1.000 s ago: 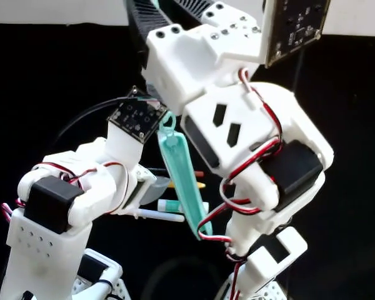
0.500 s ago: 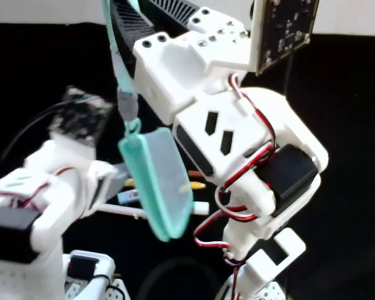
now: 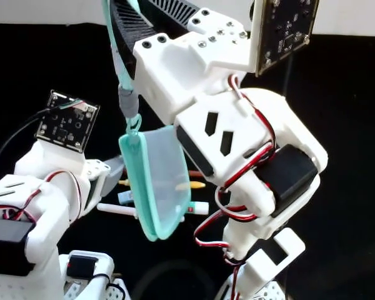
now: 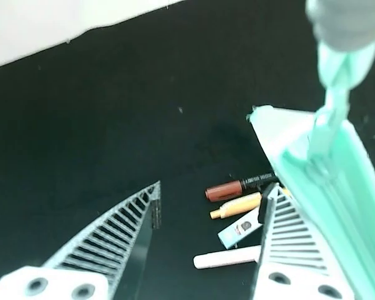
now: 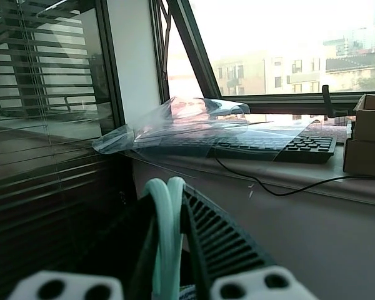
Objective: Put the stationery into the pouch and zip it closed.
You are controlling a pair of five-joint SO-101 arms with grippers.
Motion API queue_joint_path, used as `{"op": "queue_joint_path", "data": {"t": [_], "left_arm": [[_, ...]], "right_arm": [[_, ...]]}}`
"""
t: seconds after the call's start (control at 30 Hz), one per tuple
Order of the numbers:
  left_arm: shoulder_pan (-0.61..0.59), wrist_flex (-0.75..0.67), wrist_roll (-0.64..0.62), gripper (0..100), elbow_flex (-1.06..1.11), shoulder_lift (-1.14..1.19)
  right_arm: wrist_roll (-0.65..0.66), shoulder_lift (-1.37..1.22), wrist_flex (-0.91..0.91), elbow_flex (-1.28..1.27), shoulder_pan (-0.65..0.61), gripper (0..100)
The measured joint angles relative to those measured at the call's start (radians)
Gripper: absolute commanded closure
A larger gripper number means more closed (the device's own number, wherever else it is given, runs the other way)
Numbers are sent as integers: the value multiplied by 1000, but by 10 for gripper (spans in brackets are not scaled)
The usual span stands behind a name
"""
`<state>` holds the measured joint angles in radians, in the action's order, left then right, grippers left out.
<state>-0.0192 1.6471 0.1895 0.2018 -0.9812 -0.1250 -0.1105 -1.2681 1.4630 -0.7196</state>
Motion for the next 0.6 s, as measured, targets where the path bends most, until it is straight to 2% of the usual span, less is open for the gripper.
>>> {"op": "queue_joint_path", "data": {"t": [0.27, 0.43, 0.6], "left_arm": [[-17, 0, 0, 727, -149, -11], [-18, 0, 0, 727, -166, -8], [-17, -57, 5, 727, -167, 54]], "right_arm": [[0, 0, 0, 0, 0, 992], [0, 0, 0, 0, 0, 992], [0, 0, 0, 0, 0, 992]]}}
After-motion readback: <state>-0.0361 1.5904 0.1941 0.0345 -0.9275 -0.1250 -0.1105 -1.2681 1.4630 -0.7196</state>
